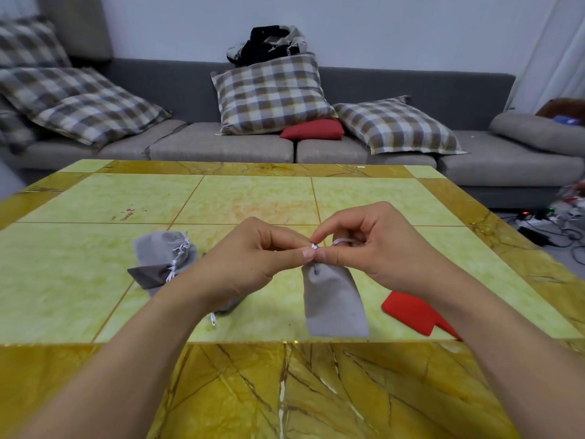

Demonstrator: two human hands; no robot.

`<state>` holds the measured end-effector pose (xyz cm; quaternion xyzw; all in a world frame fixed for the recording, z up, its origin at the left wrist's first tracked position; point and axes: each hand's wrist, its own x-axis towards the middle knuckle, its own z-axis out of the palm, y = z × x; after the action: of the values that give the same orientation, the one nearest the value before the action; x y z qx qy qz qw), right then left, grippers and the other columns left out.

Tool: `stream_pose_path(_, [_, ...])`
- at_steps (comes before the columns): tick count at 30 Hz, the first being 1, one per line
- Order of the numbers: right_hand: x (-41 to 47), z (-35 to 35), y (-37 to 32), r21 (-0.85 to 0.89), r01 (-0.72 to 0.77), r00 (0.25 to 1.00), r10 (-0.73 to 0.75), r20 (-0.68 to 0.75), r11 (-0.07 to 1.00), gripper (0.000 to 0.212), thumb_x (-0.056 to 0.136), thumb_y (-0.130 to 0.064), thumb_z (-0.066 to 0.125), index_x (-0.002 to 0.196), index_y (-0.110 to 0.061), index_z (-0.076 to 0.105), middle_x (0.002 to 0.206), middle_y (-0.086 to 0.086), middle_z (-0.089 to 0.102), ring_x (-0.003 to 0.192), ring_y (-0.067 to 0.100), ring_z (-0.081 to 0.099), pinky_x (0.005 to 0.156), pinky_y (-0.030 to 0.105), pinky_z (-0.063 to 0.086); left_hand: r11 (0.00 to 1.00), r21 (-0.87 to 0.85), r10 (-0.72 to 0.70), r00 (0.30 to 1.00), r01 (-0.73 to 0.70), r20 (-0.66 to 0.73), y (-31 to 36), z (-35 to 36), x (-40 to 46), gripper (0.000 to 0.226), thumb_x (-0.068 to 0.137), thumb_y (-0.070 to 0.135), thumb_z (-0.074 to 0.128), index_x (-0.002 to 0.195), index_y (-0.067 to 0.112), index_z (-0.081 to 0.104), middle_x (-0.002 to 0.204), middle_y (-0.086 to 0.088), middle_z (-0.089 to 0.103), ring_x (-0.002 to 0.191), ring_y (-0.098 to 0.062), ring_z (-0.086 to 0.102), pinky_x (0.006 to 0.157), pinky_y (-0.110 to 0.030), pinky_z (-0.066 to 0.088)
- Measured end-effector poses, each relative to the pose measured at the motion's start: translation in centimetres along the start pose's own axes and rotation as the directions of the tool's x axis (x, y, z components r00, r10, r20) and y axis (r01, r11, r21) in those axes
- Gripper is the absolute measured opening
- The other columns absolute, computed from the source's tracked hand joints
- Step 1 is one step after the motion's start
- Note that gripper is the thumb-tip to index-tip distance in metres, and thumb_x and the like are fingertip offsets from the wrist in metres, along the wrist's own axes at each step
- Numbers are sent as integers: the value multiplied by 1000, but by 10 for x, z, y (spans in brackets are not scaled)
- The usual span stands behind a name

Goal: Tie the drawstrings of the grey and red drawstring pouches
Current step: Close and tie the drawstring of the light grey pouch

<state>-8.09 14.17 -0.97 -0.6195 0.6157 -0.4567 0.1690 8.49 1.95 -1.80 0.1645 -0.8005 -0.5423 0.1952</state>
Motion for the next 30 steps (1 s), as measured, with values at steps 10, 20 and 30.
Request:
stream_pose_path(10, [0,-2,-3,173,2,1000,1,-17,985,3,83,-2,75,83,-1,72,50,-7,50,44,3,37,45,16,31,971,-233,-73,997,61,-41,3,1,-1,28,69,21,72,91,5,78,90,-14,77,91,-26,73,79,-27,60])
stream_pose_path(20, [-2,-14,-6,-300,-73,990,106,94,951,4,86,-20,75,88,-18,77,67,-6,70,63,8,63,60,24,49,957,-273,-162,965,102,-207,3,6,3,16,77,11,76,92,7,78,89,-4,78,87,-13,74,71,-16,57])
stream_pose_path(30, [-2,0,-14,-495,263,957,-288,27,828,4,79,-18,81,82,-17,78,77,-6,63,69,-10,52,66,5,36,997,-47,-66,997,64,-48,7,7,-5,17,94,15,62,99,15,78,96,-4,77,103,-21,69,99,-41,50])
